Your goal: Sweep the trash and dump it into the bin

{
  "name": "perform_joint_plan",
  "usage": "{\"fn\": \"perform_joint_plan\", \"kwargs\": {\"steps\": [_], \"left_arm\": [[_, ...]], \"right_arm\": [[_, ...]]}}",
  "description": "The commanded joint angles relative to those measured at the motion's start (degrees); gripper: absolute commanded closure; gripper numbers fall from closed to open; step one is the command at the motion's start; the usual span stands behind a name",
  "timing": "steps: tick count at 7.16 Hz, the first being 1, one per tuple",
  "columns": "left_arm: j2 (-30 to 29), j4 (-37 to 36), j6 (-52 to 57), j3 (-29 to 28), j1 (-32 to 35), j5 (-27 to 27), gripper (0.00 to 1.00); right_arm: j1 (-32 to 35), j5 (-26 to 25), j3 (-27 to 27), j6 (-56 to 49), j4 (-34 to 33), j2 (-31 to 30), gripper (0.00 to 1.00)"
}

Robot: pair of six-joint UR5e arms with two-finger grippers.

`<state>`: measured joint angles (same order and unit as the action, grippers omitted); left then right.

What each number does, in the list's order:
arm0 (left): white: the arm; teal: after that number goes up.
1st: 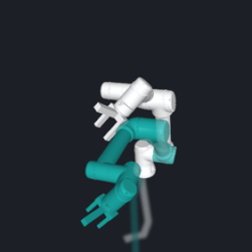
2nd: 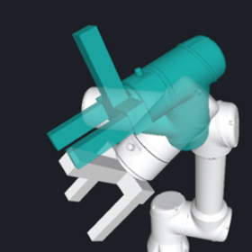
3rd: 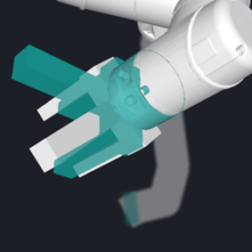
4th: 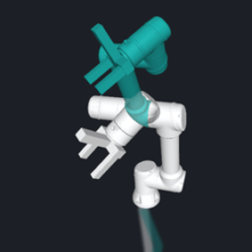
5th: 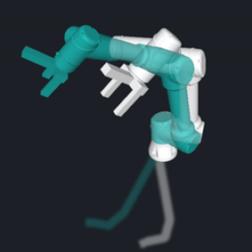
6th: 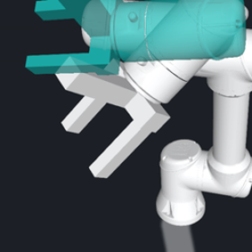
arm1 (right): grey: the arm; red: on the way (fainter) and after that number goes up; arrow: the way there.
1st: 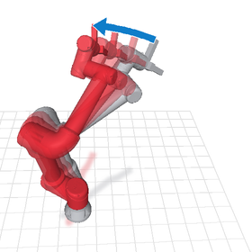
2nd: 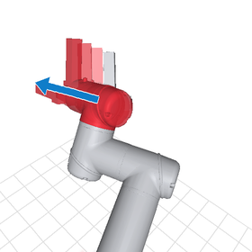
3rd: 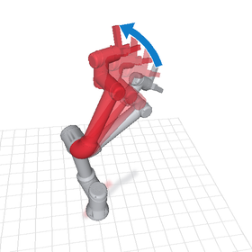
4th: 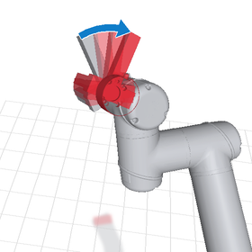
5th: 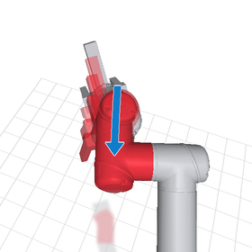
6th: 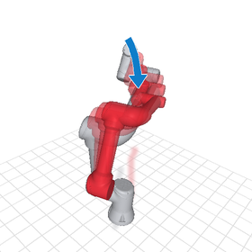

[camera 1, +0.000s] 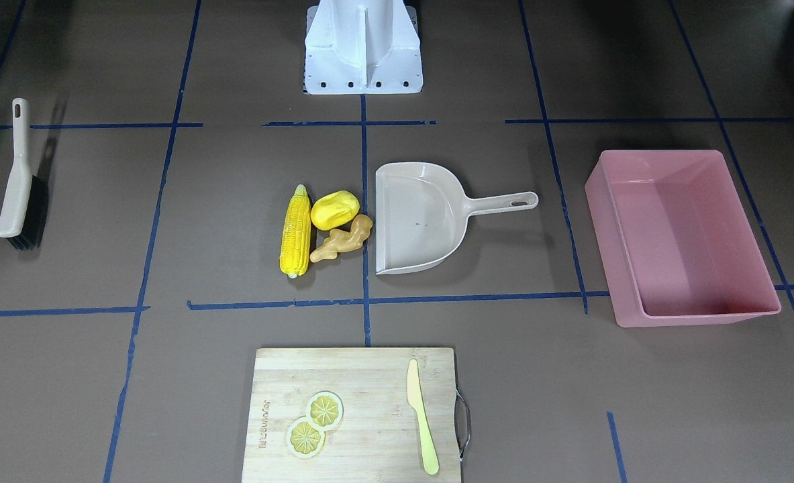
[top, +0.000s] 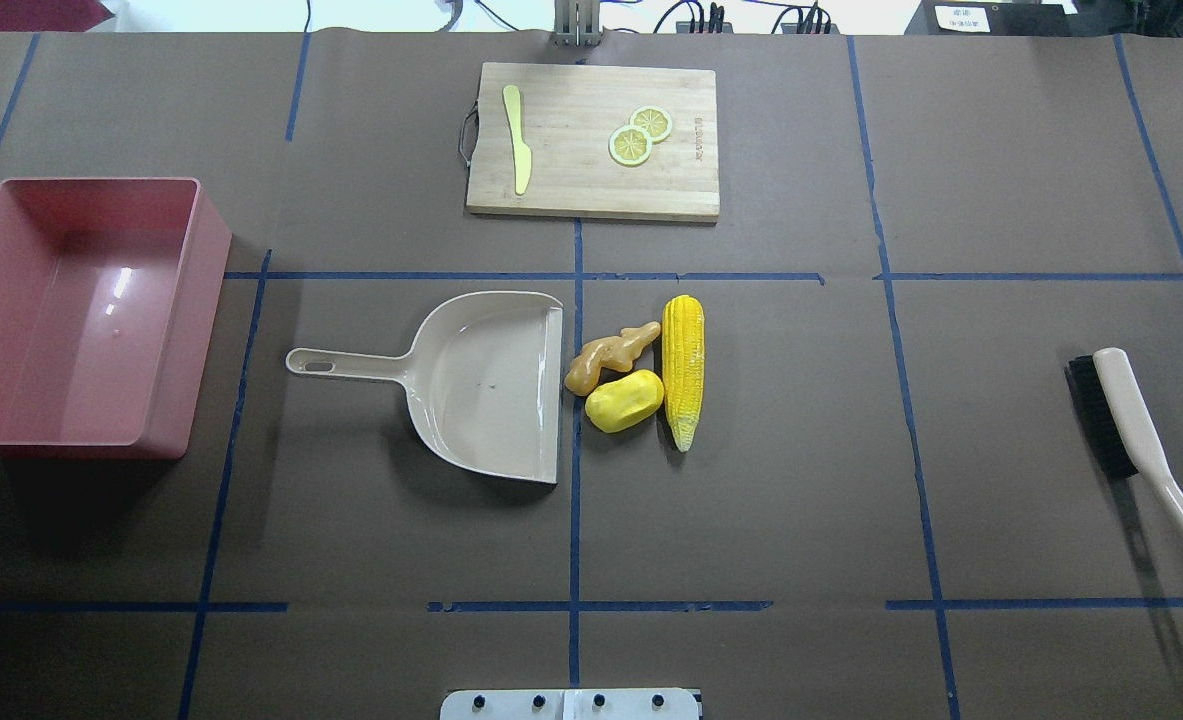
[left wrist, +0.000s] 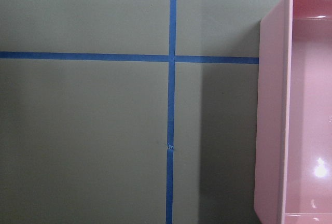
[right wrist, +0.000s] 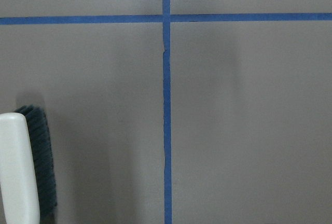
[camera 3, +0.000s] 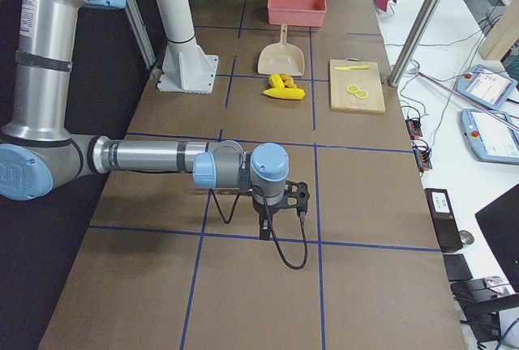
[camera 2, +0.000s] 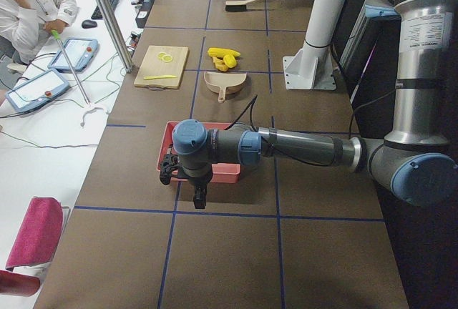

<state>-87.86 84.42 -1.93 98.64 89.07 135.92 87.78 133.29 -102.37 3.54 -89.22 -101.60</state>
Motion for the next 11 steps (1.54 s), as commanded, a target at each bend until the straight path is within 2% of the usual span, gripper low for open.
{"fn": "perform_joint_plan", "kwargs": {"steps": [1, 9, 11], "left_arm": [[-0.2, -0.3, -0.1, 2.1, -0.6, -0.6, 0.00], [2.2, 0.3, -0.2, 2.7, -1.3, 0.3, 0.00], [4.4, 0.7, -0.1, 2.9, -1.3, 6.4, 0.00]], "right_arm": [[-0.1, 0.4, -0.1, -0.8, 0.2, -0.4, 0.00], [-0.2, 2.1, 0.2, -0.5, 1.2, -0.5, 0.00], [-3.2, 4.7, -0.1, 0.0, 3.0, -0.4, 0.00]]}}
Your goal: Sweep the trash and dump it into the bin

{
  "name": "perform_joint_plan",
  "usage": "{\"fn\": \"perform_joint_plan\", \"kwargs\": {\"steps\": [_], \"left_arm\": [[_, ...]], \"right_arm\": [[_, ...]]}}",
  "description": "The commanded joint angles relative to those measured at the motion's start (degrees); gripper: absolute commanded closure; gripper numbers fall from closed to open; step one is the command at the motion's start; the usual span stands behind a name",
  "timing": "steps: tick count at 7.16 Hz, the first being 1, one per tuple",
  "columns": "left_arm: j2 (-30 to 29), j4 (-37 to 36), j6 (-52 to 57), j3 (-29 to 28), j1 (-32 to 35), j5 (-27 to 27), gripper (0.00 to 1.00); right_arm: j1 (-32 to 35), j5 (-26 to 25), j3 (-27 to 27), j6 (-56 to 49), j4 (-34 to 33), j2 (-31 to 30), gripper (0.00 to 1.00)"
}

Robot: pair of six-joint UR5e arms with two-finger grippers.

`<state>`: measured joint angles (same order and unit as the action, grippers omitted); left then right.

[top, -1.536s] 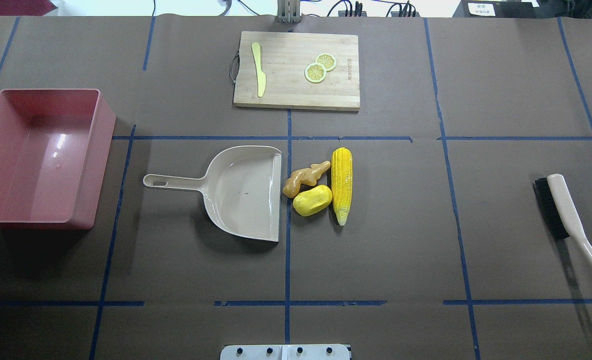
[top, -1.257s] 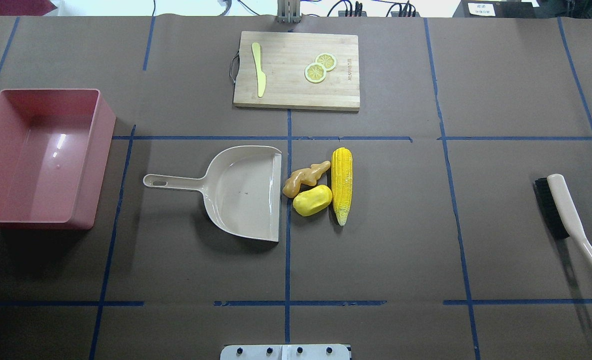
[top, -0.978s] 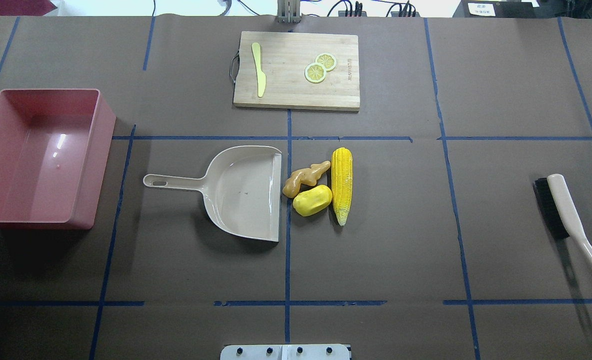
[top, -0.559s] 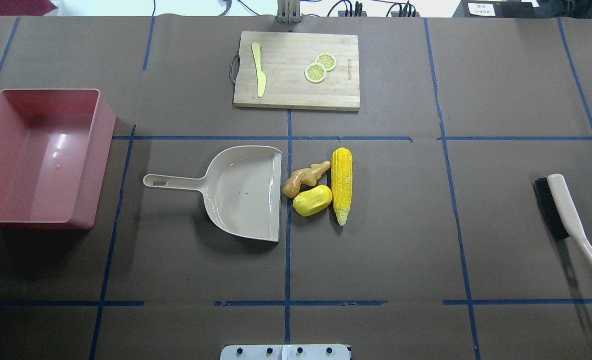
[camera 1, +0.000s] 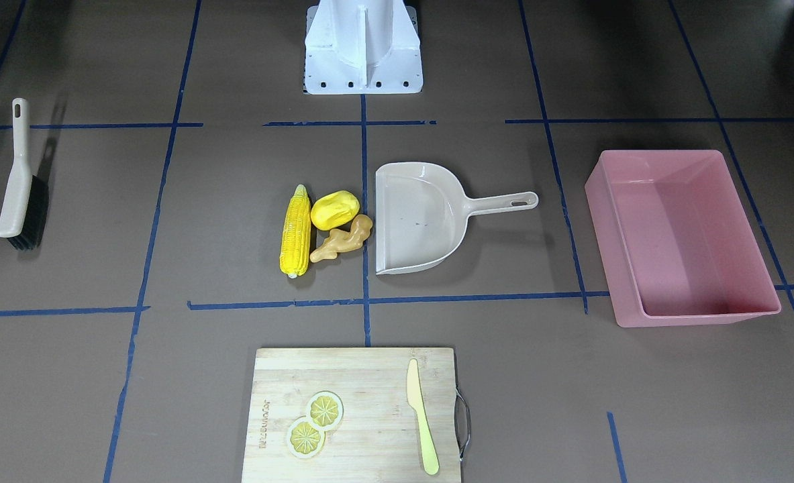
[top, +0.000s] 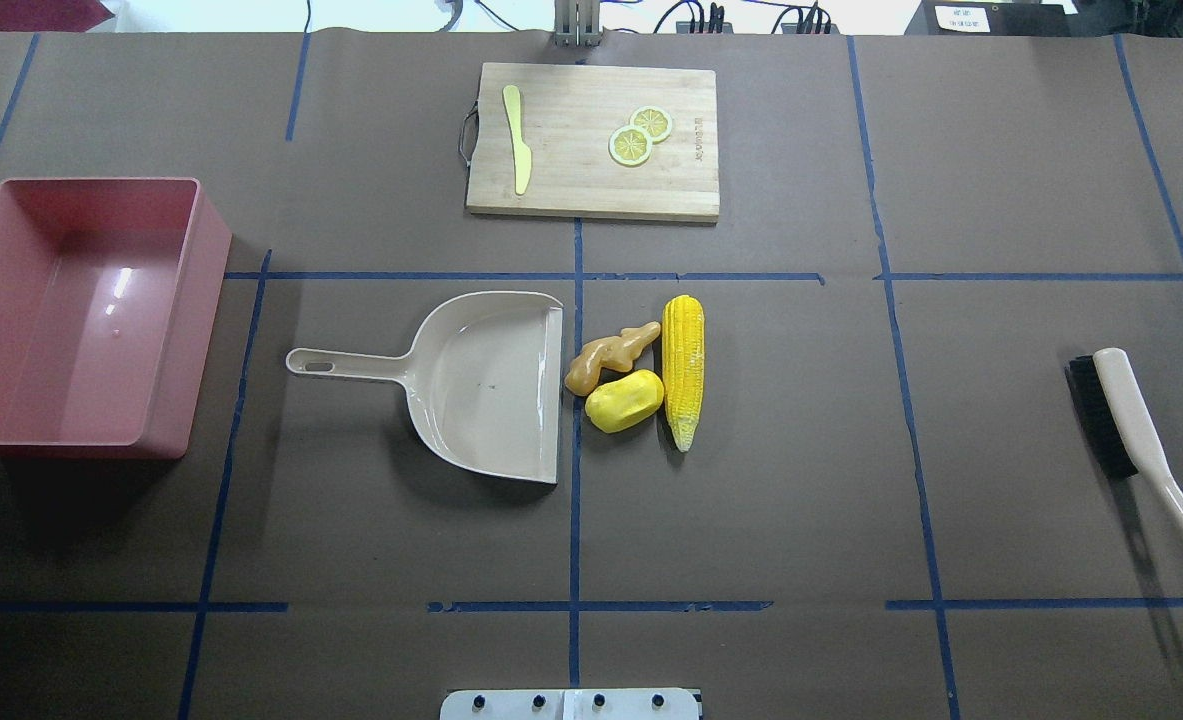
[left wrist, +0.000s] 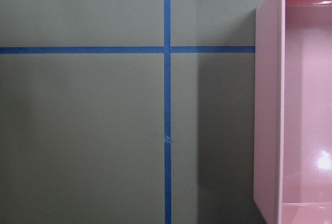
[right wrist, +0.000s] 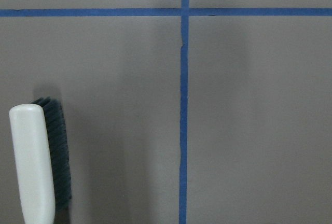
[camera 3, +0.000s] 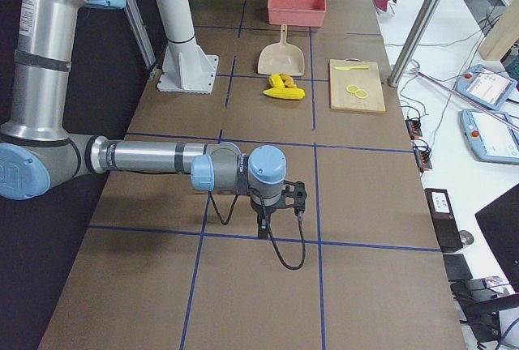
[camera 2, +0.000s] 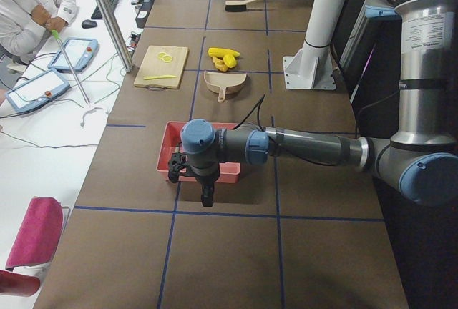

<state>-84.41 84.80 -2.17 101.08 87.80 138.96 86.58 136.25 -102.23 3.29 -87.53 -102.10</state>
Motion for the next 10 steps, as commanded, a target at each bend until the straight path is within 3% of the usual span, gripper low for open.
{"fn": "perform_joint_plan", "kwargs": {"steps": [1, 3, 4, 5, 6, 7, 10], "left_arm": [[0.9, 3.6, 0.1, 0.3, -0.4, 6.1, 0.00], [0.7, 14.5, -0.6, 0.4, -7.3, 6.2, 0.00], [-1.1, 19.3, -0.5, 0.7, -10.7, 6.3, 0.00], [-2.6, 20.9, -0.5, 2.6, -15.3, 6.2, 0.00], [-4.9, 20.9, -0.5, 4.4, -18.3, 6.1, 0.00], [-8.5, 20.8, -0.6, 4.1, -20.7, 6.0, 0.00], [-14.7, 21.1, -0.4, 3.3, -27.6, 5.5, 0.00]], "right_arm": [[-4.3, 1.8, -0.2, 1.0, 7.1, -0.1, 0.00], [-9.0, 3.8, -1.4, 11.3, 17.2, -4.5, 0.01], [-11.7, 3.7, -1.6, 18.3, 25.3, -7.4, 0.01], [-15.3, 3.1, -2.2, 23.9, 28.1, -8.2, 0.02], [-20.4, -2.4, -6.3, 27.6, 28.2, -10.6, 0.02], [-24.1, -4.7, -8.7, 32.0, 28.3, -11.8, 0.02], [-29.6, -7.0, -8.5, 35.0, 34.0, -15.1, 0.03]]}}
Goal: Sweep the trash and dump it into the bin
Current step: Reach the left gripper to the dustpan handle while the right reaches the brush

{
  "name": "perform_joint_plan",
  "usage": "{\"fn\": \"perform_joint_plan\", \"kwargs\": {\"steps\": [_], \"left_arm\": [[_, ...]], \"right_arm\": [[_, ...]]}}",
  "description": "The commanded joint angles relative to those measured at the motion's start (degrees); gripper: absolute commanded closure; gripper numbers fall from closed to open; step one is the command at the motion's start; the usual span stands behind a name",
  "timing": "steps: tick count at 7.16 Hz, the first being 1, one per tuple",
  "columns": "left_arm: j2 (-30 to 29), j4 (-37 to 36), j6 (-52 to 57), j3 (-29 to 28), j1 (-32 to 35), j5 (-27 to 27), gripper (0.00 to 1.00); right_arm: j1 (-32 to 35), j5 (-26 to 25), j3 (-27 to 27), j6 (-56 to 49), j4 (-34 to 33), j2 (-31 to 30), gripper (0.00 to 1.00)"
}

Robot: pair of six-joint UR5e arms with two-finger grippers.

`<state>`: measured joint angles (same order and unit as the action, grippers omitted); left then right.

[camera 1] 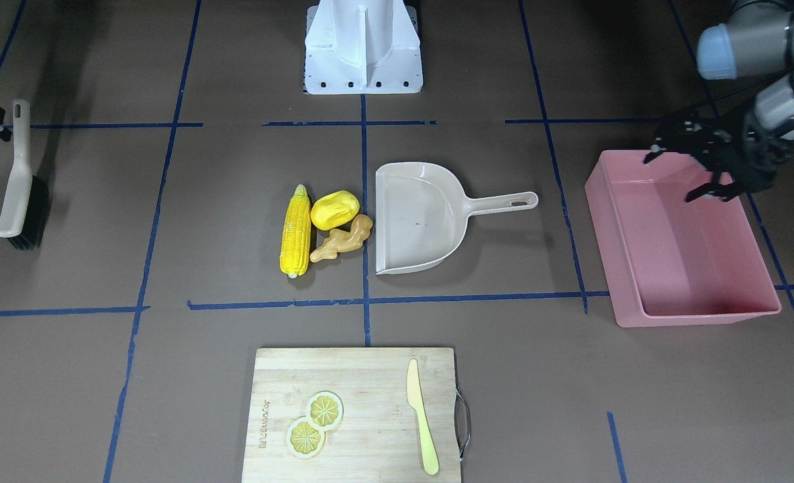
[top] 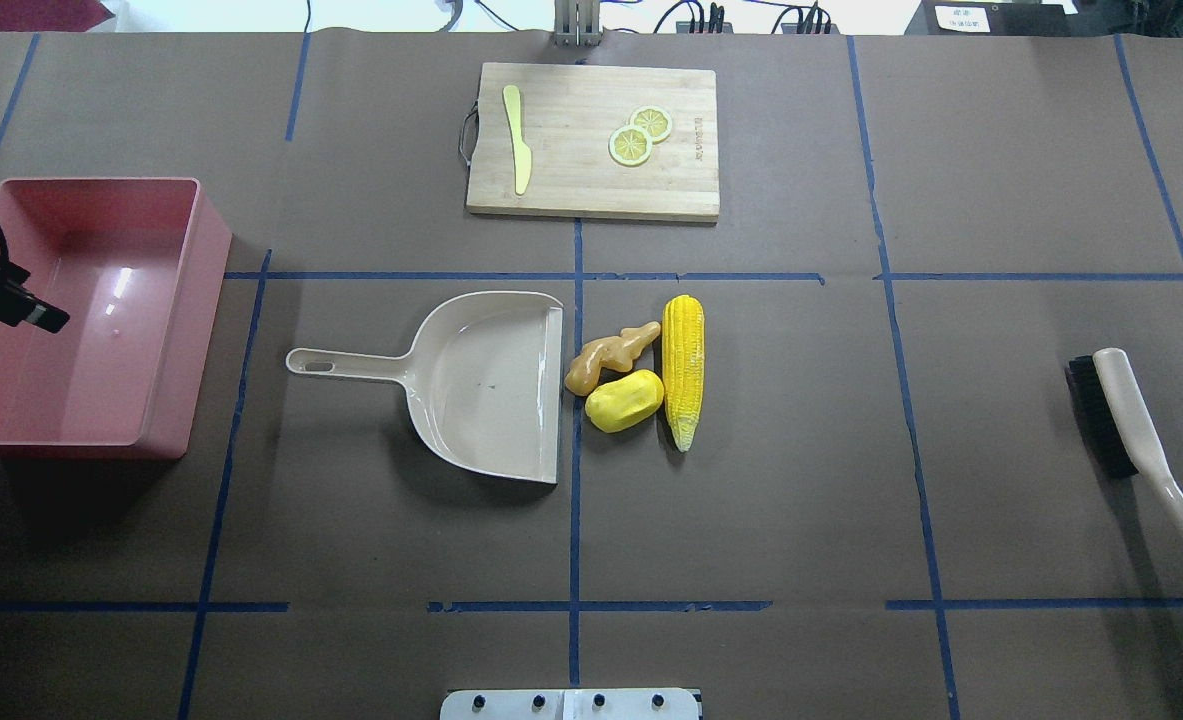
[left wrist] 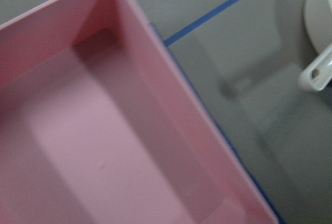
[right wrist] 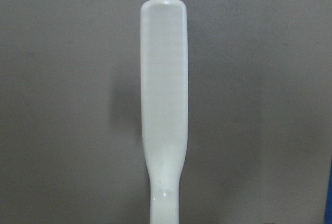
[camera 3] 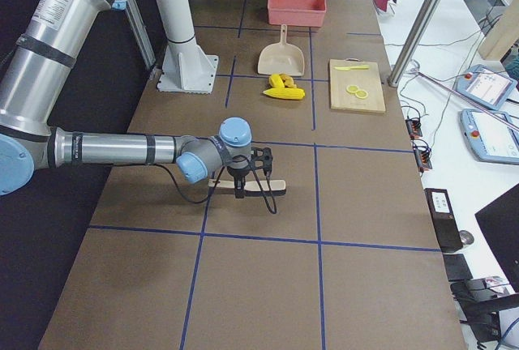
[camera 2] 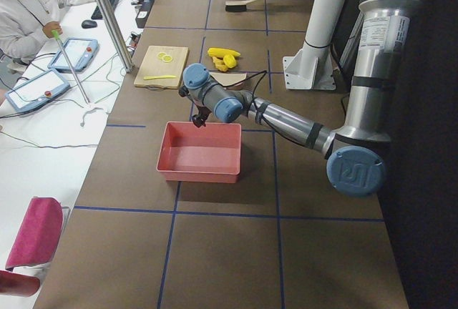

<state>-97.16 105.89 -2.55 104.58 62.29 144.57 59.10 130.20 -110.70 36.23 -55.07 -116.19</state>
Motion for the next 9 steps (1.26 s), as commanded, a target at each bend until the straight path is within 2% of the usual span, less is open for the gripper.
{"fn": "perform_joint_plan", "kwargs": {"steps": [1, 3, 5, 7, 8, 9], "left_arm": [[-2.0, 0.1, 0.1, -0.1, -2.7, -0.2, 0.00], [-3.3, 0.0, 0.0, -0.3, -4.5, -1.8, 0.00], [-3.5, 0.0, -0.1, -0.1, -6.0, -3.6, 0.00], [-5.1, 0.1, 0.5, -0.3, -6.9, -4.7, 0.00], [-6.0, 0.0, 0.5, 0.4, -7.4, -7.7, 0.00], [-6.0, 0.2, 0.0, 1.0, -7.4, -7.9, 0.00]], "right_arm": [[-5.0, -2.2, 0.0, 8.8, 2.1, -0.5, 0.03], [-9.2, -3.7, 0.9, 15.5, 5.6, -0.4, 0.03], [-9.8, -4.1, 2.4, 15.1, 5.7, -0.4, 0.05], [-10.6, -4.1, 3.7, 15.3, 5.7, -0.1, 0.13], [-10.6, -4.1, 3.8, 15.4, 5.7, 0.5, 0.38], [-10.6, -4.1, 3.8, 15.4, 5.7, 0.4, 0.73]]}}
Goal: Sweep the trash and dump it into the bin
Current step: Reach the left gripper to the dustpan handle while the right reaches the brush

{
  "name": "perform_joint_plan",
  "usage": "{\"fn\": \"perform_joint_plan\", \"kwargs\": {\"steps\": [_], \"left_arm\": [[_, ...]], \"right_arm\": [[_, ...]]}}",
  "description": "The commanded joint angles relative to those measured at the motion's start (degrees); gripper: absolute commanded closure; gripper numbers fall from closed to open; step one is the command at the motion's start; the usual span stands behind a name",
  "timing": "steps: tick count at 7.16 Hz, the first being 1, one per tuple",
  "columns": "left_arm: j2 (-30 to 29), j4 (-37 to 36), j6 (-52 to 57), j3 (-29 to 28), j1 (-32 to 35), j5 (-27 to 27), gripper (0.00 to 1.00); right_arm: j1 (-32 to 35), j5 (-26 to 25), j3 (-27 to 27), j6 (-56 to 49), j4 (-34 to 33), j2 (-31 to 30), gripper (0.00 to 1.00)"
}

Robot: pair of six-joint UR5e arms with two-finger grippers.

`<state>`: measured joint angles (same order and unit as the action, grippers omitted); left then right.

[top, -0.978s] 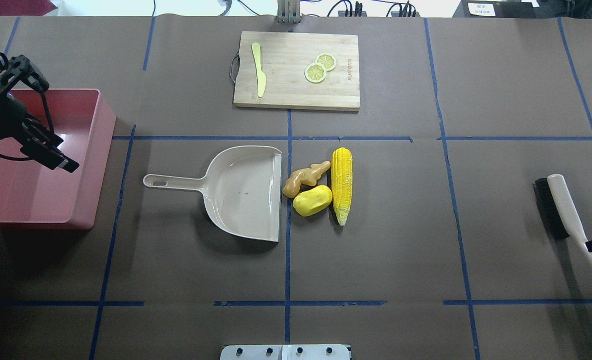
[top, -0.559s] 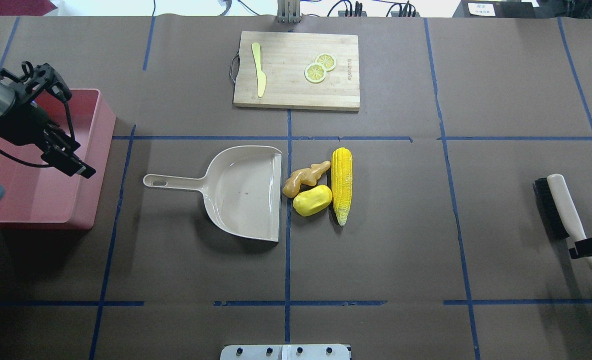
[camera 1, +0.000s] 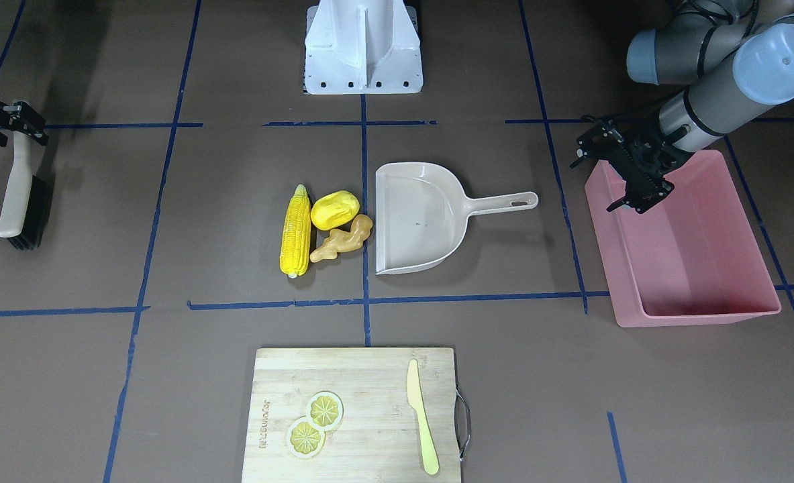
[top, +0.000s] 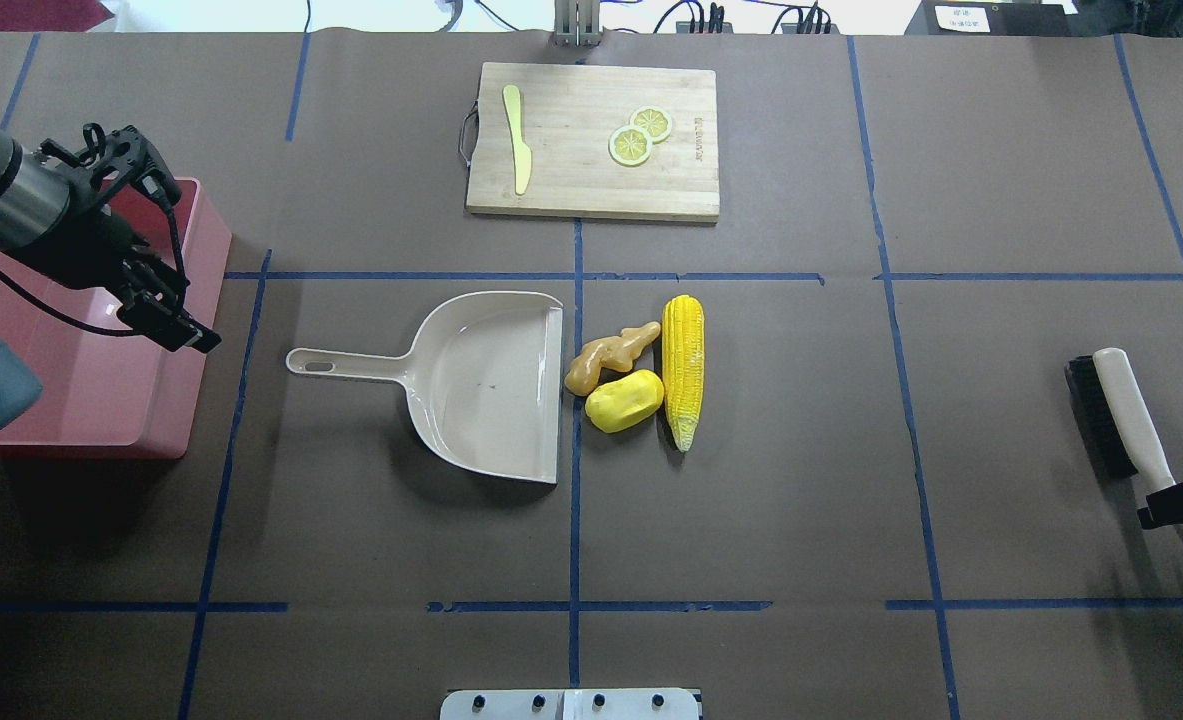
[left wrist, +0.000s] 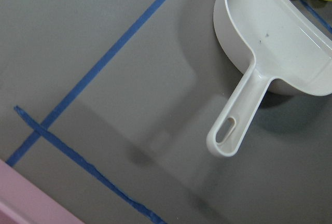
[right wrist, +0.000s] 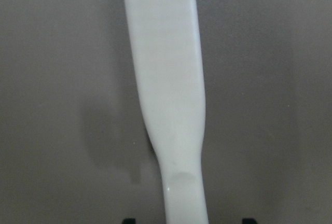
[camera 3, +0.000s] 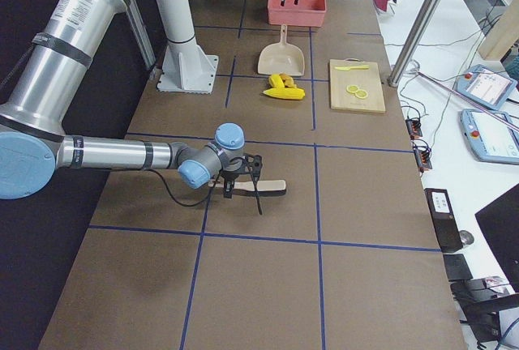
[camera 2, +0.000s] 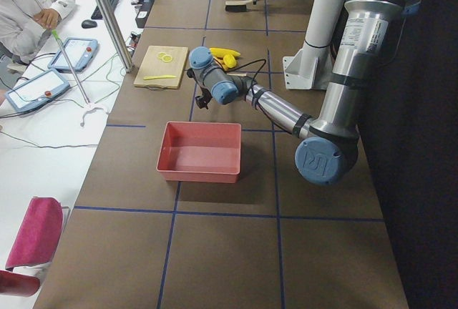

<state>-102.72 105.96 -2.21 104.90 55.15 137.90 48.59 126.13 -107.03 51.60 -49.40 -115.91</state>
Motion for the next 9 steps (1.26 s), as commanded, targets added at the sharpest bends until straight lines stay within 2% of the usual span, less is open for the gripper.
{"fn": "perform_joint_plan", "kwargs": {"steps": [1, 2, 3, 4, 6, 7, 8, 9], "left_arm": [[-0.6, 0.0, -0.3, 1.1, -0.3, -1.4, 0.00], [-0.6, 0.0, -0.5, 2.3, -0.5, -2.7, 0.00], [-0.9, 0.1, 0.3, 2.9, -2.3, -5.5, 0.00], [-2.8, -0.1, 2.3, 2.9, -4.9, -6.7, 0.00], [-3.2, -0.1, 18.5, 2.7, -7.2, -7.7, 0.00], [-4.8, -0.3, 23.3, 2.2, -8.9, -10.9, 0.01], [-5.6, -0.5, 23.7, 1.3, -12.4, -15.9, 0.01], [-6.3, -0.6, 23.8, 0.5, -13.0, -16.8, 0.02]], "right_arm": [[-0.1, 0.0, 0.2, -0.4, 0.1, 0.0, 0.82], [-0.1, 0.3, 0.0, -0.4, 0.1, 0.1, 0.93], [0.1, 0.2, -1.8, 0.1, 0.2, 0.0, 0.99], [0.1, 0.1, -4.3, 0.2, 0.1, 0.3, 1.00], [-1.0, 0.0, -7.0, 1.7, -0.5, 3.1, 1.00], [-3.5, -0.2, -7.8, 2.9, -0.6, 5.4, 1.00], [-6.0, -1.6, -8.8, 7.2, -0.7, 6.8, 1.00], [-10.1, -4.2, -9.9, 11.6, -0.7, 8.1, 1.00]]}}
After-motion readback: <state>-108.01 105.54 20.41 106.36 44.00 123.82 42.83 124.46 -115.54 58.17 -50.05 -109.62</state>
